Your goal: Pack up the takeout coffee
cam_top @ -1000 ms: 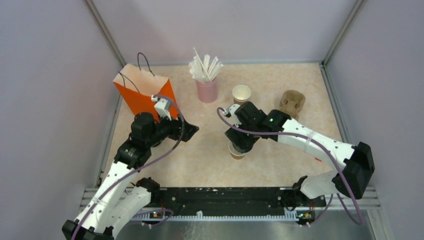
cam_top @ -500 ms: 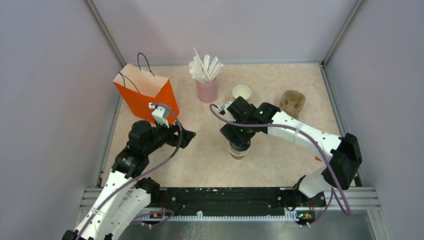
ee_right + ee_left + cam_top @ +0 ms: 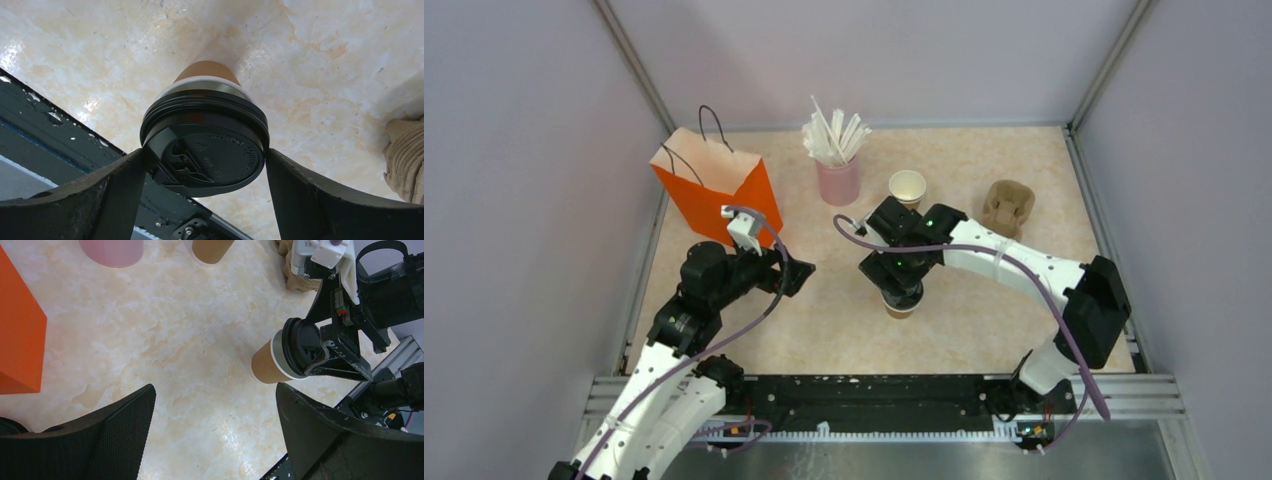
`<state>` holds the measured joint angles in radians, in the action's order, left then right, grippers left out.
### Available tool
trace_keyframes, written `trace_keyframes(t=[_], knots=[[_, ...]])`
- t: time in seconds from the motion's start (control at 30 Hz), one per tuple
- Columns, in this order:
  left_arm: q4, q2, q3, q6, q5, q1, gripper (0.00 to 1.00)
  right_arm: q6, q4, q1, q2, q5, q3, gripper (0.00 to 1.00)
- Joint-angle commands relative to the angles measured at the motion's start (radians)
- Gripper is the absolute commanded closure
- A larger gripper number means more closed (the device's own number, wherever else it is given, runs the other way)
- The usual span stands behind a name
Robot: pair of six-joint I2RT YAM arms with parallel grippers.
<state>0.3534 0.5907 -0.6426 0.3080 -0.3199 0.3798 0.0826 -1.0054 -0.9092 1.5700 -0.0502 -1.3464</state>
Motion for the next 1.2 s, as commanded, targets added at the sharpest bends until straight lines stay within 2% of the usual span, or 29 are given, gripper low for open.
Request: trace_keyframes(t=[0.0,0.3,0.43,0.7,1.17], knots=[[-0.027,-0.014,0.004,-0.018,0.008,0.002,0.06,0.006,0.001,-0.016,0.024,0.009,-0.048,0.16],[-0.019,-0.013,-0.003,-0.025,0.014,0.002,0.05,0.004,-0.006,-0.029,0.063,0.004,-0.051,0.15],[-0.012,-0.015,-0.006,-0.031,0.019,0.001,0.05,0.005,-0.007,-0.030,0.065,-0.011,-0.059,0.11],[-0.013,-0.015,-0.009,-0.036,0.021,0.001,0.05,0.003,-0.031,-0.031,0.075,-0.053,-0.078,0.12],[-0.013,-0.013,-0.009,-0.038,0.024,0.002,0.05,0.001,-0.024,-0.030,0.054,-0.026,-0.049,0.12]])
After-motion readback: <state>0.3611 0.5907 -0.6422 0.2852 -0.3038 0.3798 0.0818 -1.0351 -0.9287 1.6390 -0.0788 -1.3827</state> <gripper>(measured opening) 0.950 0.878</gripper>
